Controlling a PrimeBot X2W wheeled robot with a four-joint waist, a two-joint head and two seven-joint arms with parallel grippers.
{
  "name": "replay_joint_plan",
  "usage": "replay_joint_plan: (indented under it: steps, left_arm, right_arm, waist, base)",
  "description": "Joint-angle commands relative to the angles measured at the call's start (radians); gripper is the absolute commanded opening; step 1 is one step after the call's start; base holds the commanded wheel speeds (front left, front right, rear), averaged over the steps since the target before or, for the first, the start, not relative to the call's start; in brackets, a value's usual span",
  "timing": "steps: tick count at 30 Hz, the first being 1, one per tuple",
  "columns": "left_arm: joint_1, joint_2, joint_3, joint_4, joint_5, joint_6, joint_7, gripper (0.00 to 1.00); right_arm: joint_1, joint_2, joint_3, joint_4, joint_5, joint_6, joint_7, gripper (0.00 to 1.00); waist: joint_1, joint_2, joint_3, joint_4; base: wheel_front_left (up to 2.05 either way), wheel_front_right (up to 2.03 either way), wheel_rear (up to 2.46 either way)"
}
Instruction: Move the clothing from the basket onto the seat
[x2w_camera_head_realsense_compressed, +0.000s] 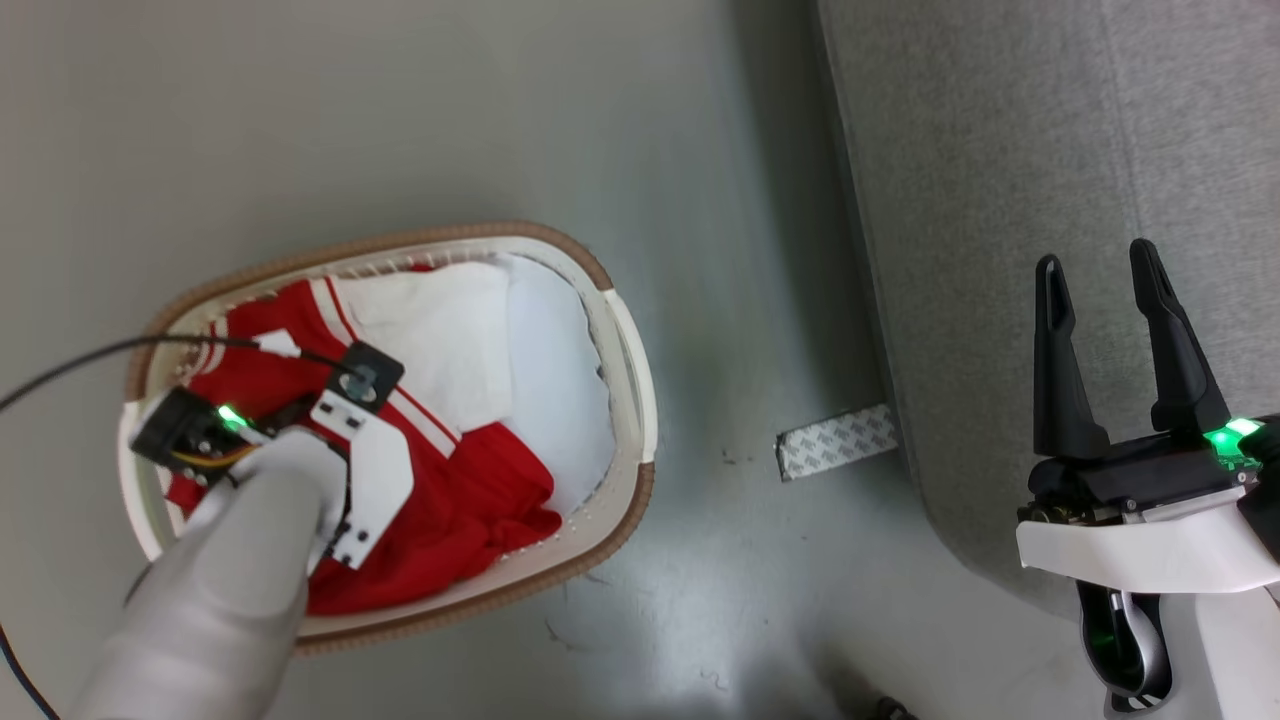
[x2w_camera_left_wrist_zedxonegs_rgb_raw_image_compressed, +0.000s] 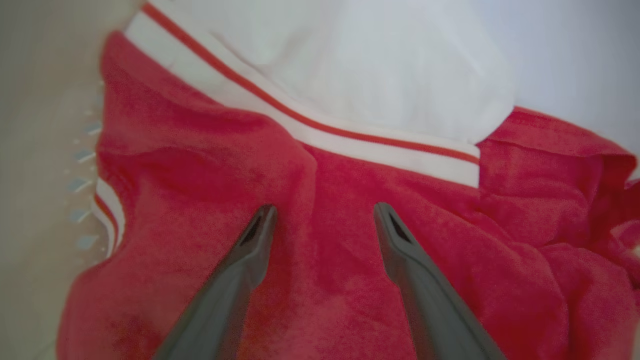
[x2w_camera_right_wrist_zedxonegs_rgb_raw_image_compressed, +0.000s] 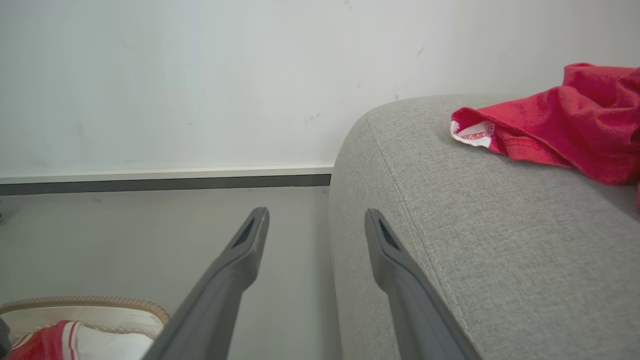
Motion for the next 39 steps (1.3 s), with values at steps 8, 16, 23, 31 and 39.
replay_joint_plan:
  steps: [8,16,23,31,39]
  left_arm:
    - [-0.100,0.040,-0.029,0.078,0.040,0.023,0.006,1.00]
    - [-0.135,0.009,-0.028,0.138,0.001,0.021,-0.075,0.00]
    - [-0.106,-0.074,-0.008,0.177,-0.062,-0.003,-0.169,0.00]
    - [0.005,-0.158,0.025,0.206,-0.156,-0.035,-0.259,0.00]
    - [0.108,-0.199,0.053,0.177,-0.254,-0.062,-0.326,0.00]
  right_arm:
    - [-0.016,-0.001,0.021,-0.032,0.024,-0.002,0.001,1.00]
    - [-0.024,-0.001,0.014,-0.018,0.018,-0.002,0.001,1.00]
    - [-0.014,-0.001,0.011,0.019,0.010,-0.002,0.001,1.00]
    - [0.089,-0.002,-0.014,0.089,-0.017,-0.002,0.001,1.00]
    - [0.215,-0.001,-0.049,0.141,-0.033,-0.002,0.001,1.00]
  waist:
    - [-0.0003,0.0000,0.115,-0.026]
    - [-0.0003,0.0000,0.129,-0.015]
    - [-0.0003,0.0000,-0.004,0.028]
    - [-0.0003,0.0000,-0.281,0.091]
    - [-0.0003,0.0000,-0.516,0.143]
  base:
    - [0.00,0.00,0.00]
    - [0.00,0.00,0.00]
    - [0.00,0.00,0.00]
    - [0.00,0.00,0.00]
    - [0.00,0.00,0.00]
